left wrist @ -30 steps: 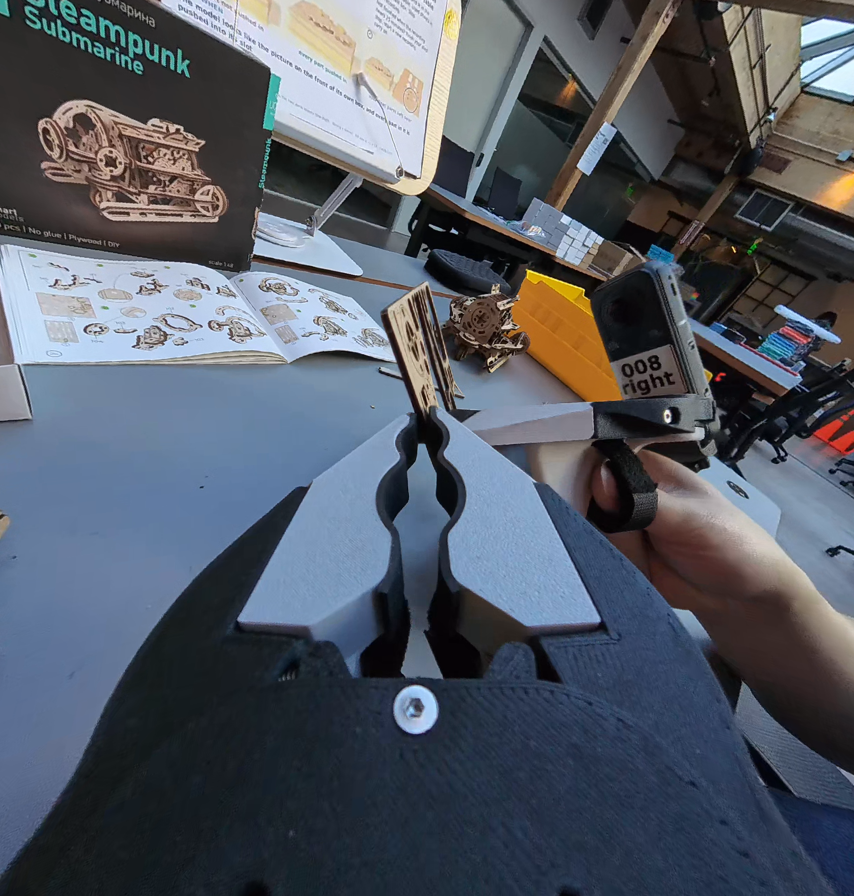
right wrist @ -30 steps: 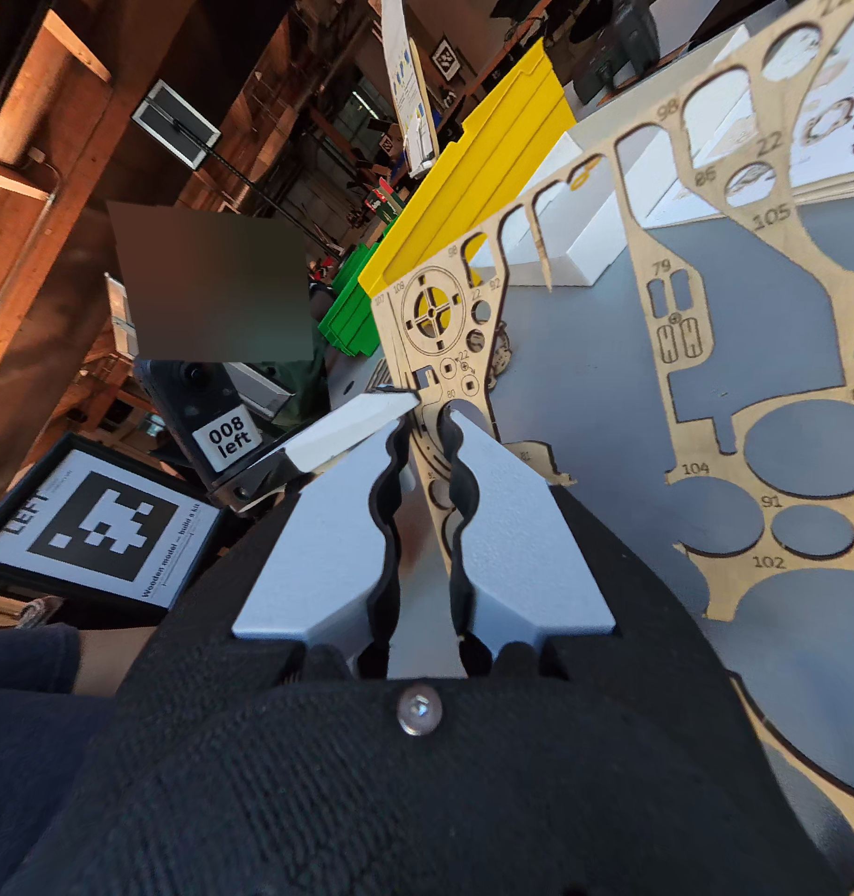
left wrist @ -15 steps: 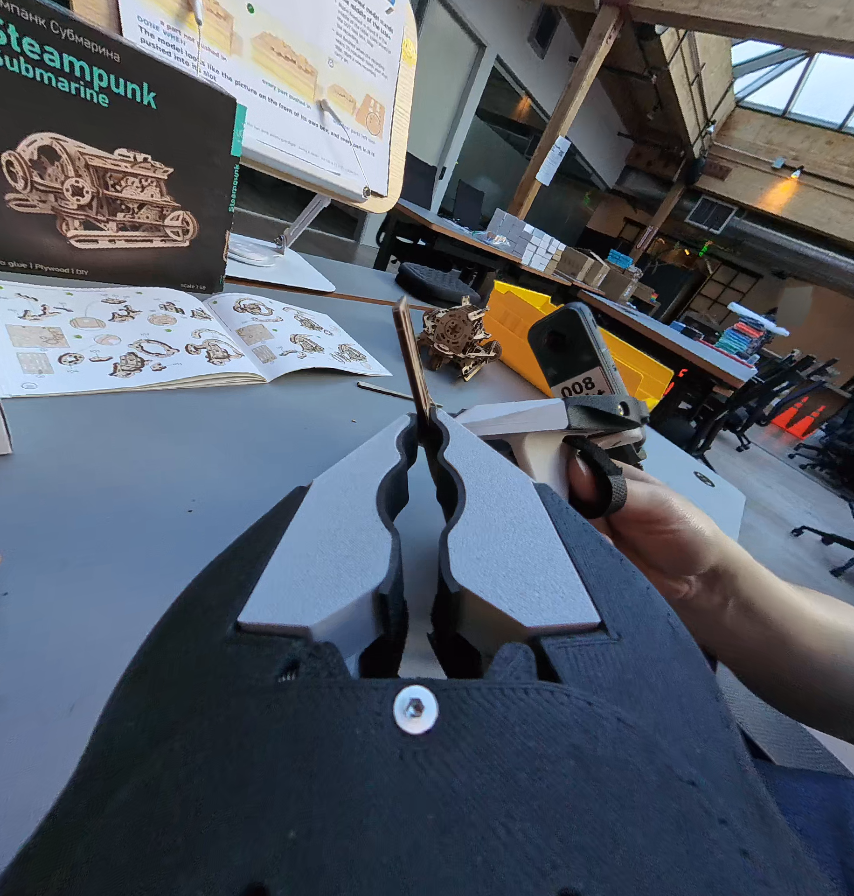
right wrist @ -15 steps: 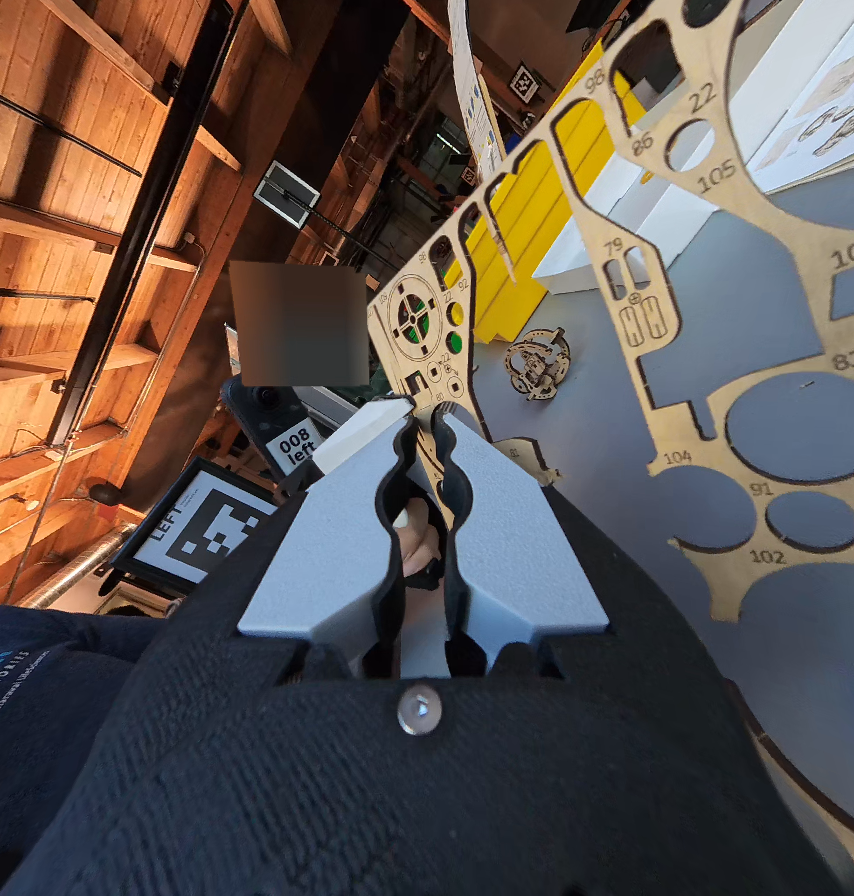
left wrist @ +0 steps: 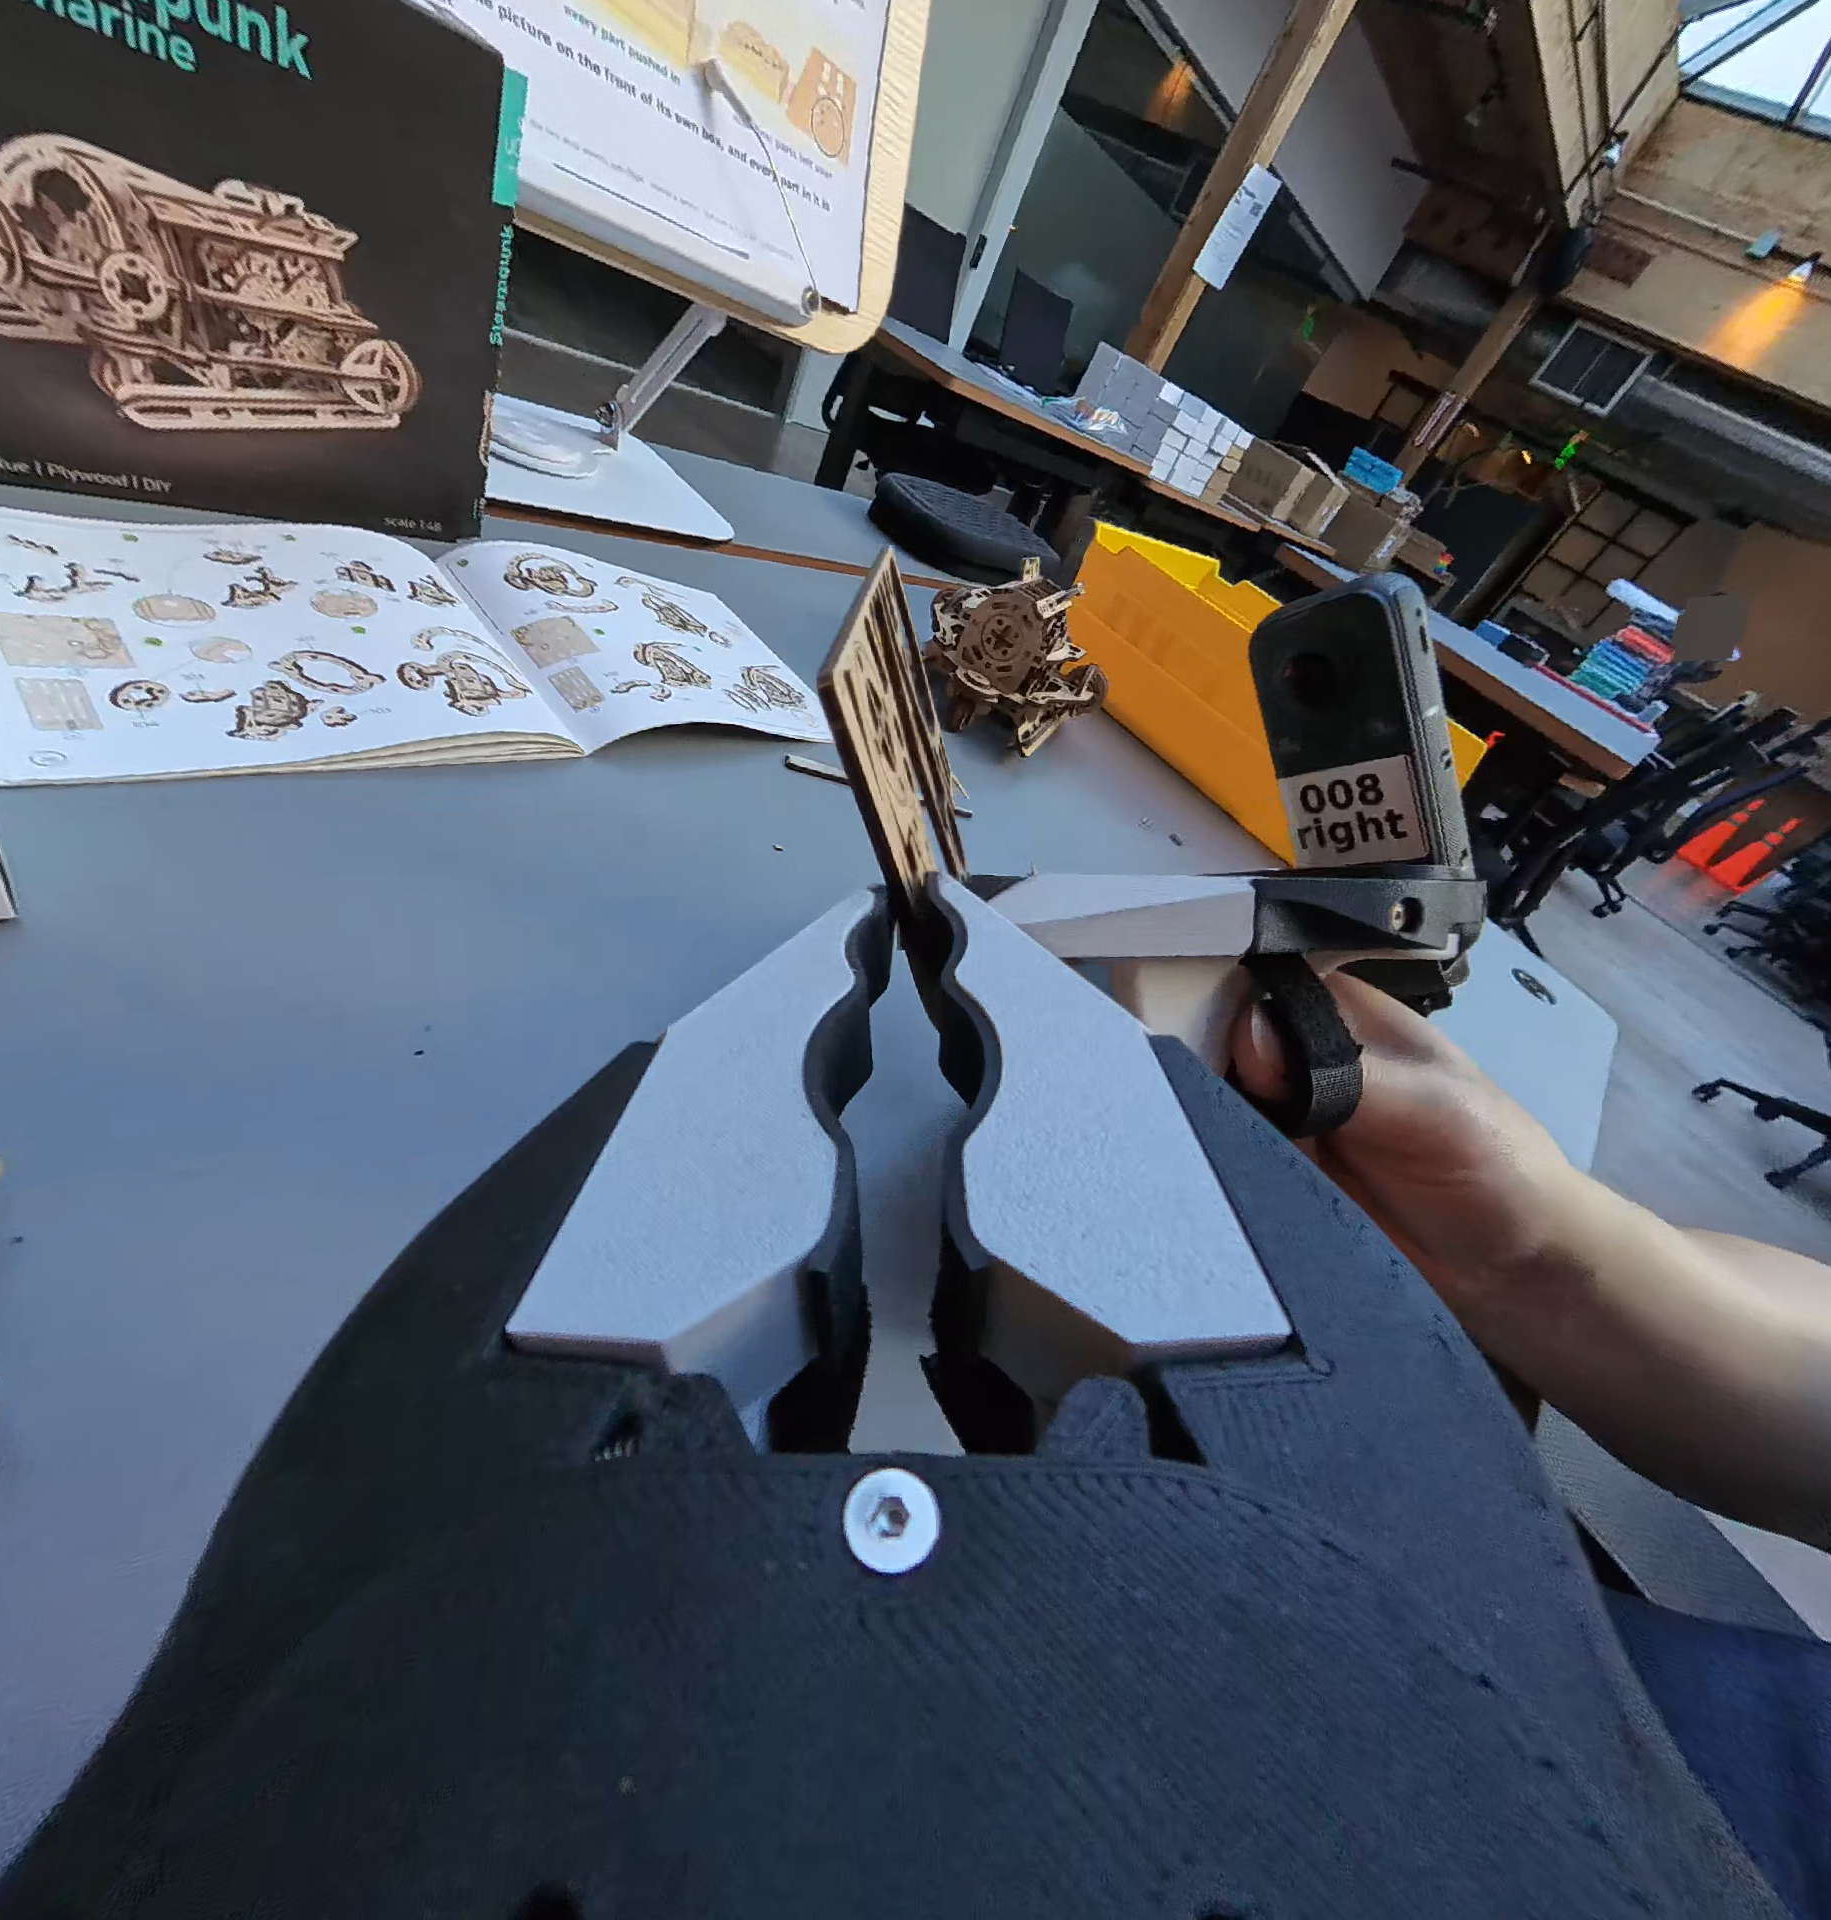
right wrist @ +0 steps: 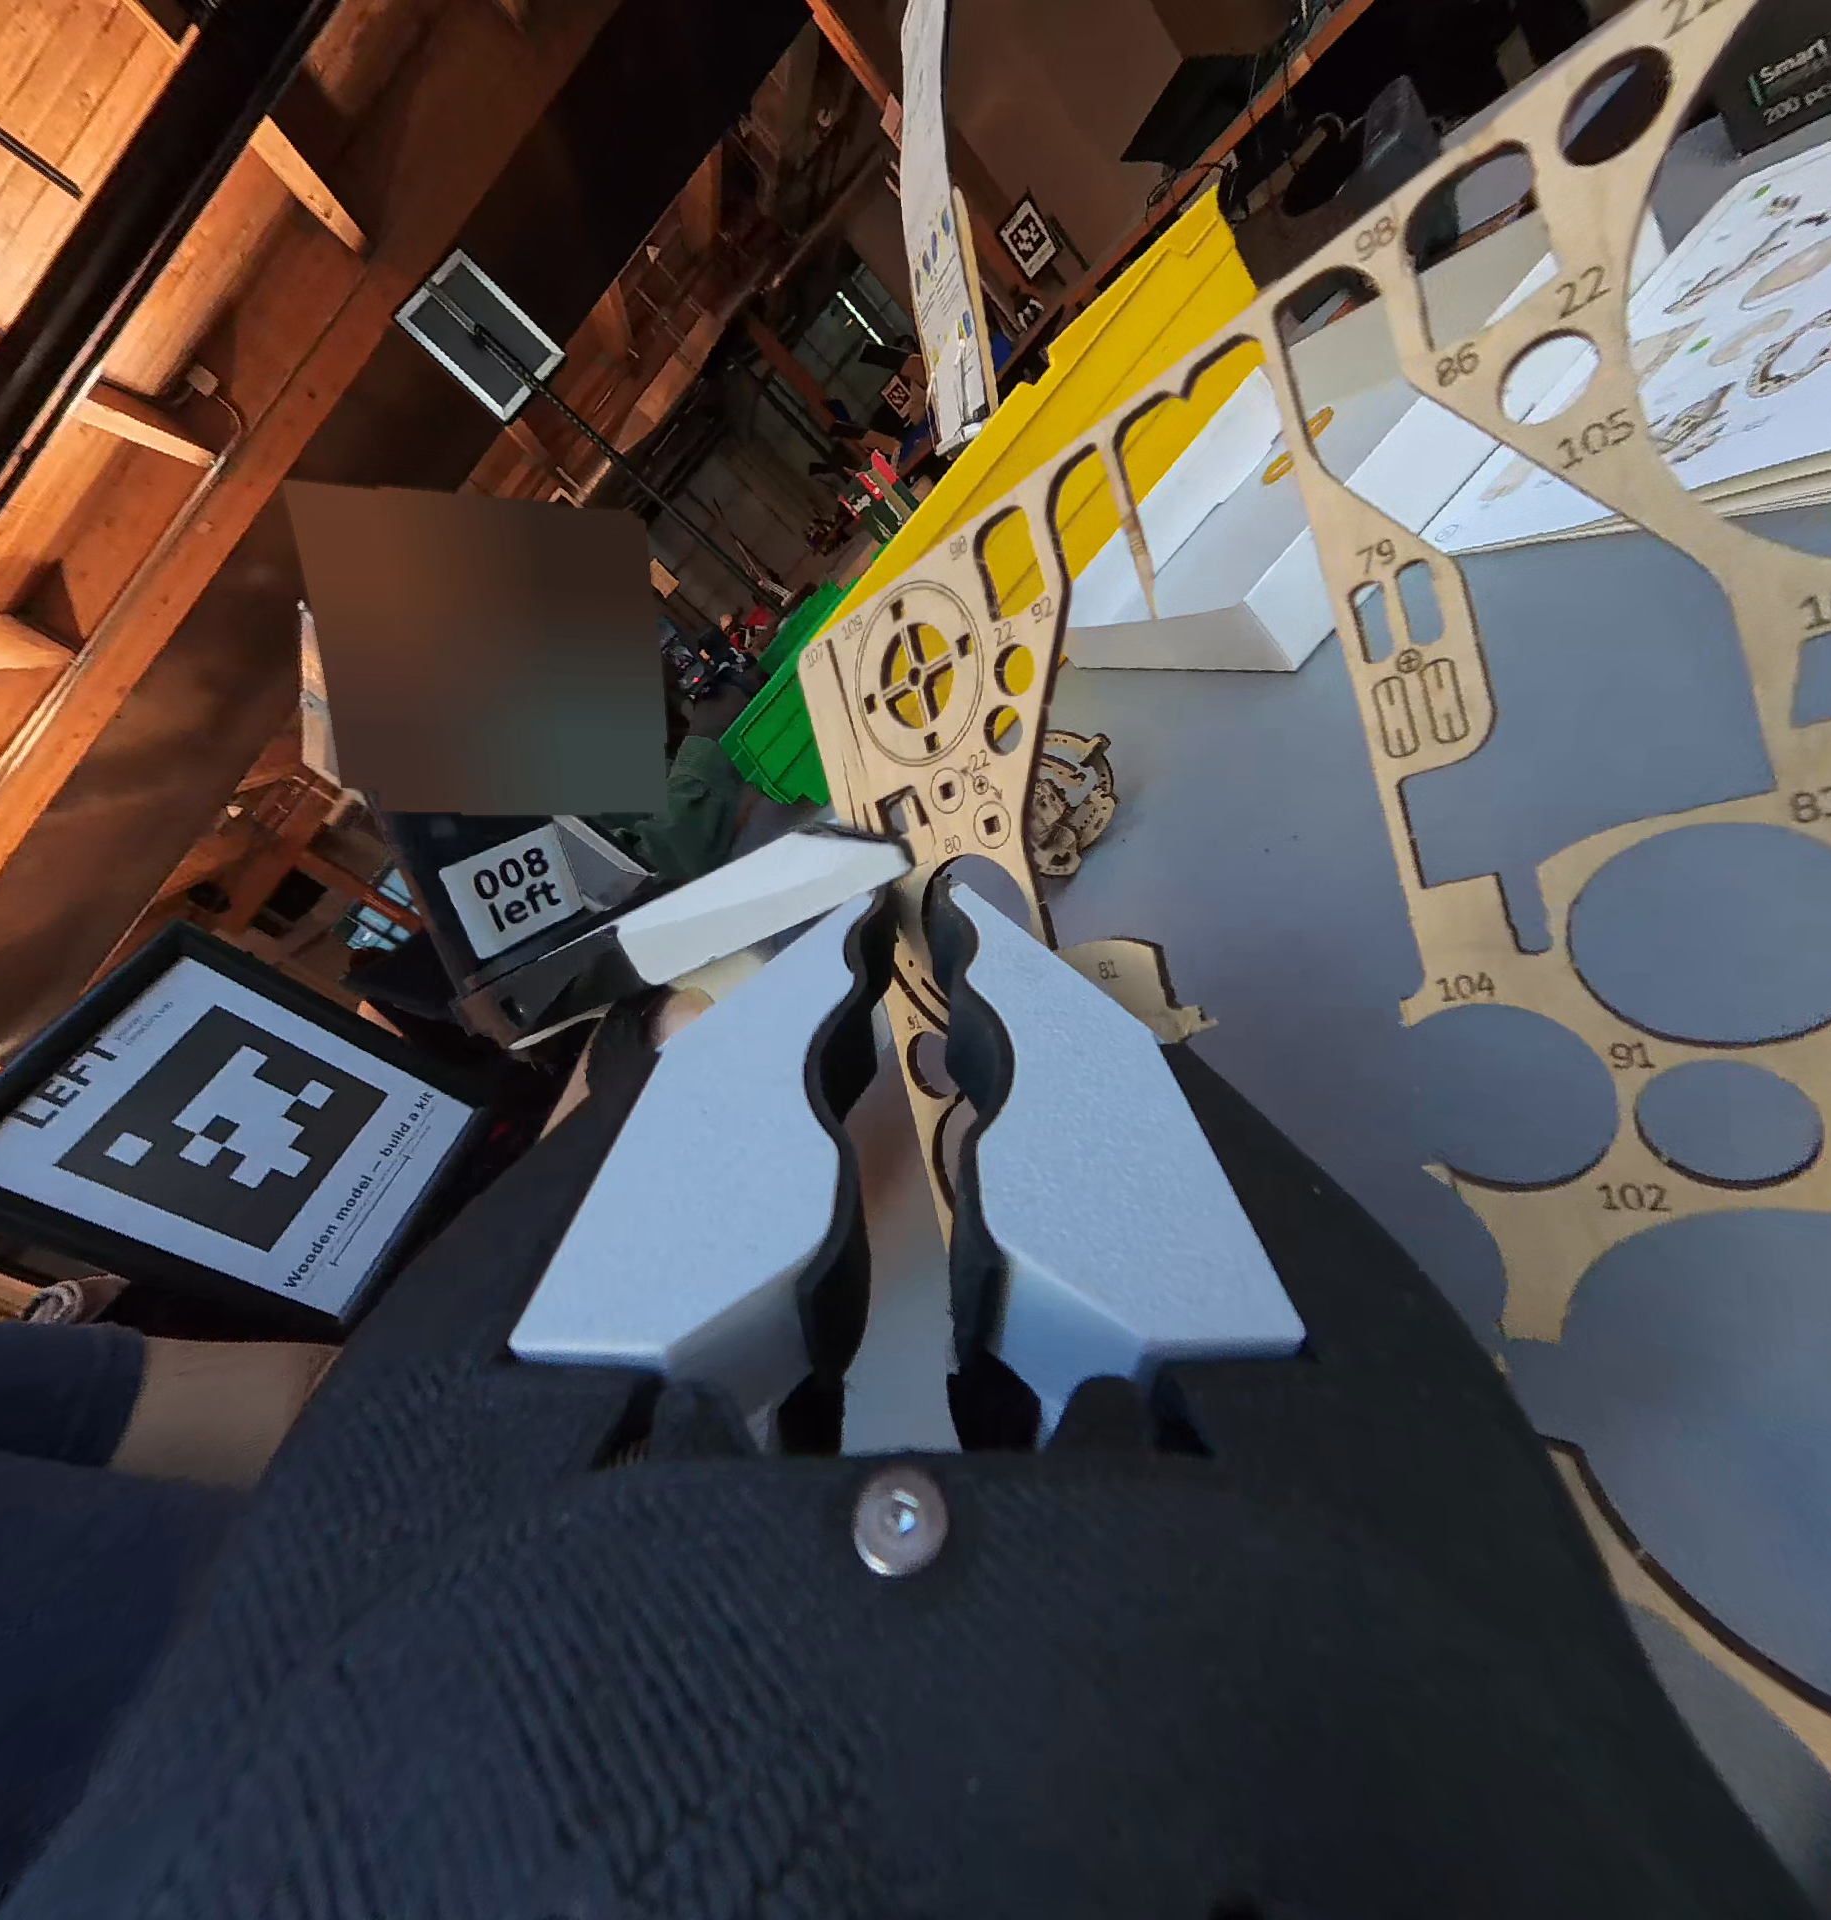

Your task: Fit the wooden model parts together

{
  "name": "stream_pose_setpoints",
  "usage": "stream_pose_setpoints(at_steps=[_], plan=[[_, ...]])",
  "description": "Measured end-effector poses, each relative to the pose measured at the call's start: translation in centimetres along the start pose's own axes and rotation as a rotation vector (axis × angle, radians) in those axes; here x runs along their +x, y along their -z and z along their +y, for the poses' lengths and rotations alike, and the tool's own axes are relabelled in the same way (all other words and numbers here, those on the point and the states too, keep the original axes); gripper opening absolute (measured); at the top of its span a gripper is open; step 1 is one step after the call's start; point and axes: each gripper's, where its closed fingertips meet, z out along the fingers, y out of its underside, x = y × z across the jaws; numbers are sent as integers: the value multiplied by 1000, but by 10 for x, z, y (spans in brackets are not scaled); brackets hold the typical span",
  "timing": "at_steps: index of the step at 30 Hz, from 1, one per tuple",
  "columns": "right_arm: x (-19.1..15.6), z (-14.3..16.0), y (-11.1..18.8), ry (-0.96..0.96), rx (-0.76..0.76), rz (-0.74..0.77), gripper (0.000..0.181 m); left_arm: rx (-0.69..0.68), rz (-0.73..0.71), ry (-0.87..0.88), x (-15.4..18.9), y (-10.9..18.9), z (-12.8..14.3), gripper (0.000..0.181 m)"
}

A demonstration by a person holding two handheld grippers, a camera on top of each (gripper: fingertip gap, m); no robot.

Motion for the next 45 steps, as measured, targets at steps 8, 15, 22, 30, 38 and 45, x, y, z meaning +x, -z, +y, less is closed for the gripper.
stream_pose_setpoints(at_steps=[8,15,22,30,38,45], plan=[[-1,-2,2,133,40,55,5,30,-17,10,1,0,-2,2],[0,1,1,219,45,101,5,25,15,125,-1,0,0,1],[4,4,0,171,31,77,5,15,86,189,-4,3,-1,2],[5,4,-1,230,24,106,5,38,76,127,-13,18,-23,12],[5,5,-1,336,16,158,5,-12,5,25,-14,11,-18,3],[8,6,-1,394,-4,200,6,-31,-1,45,-16,9,-14,4]])
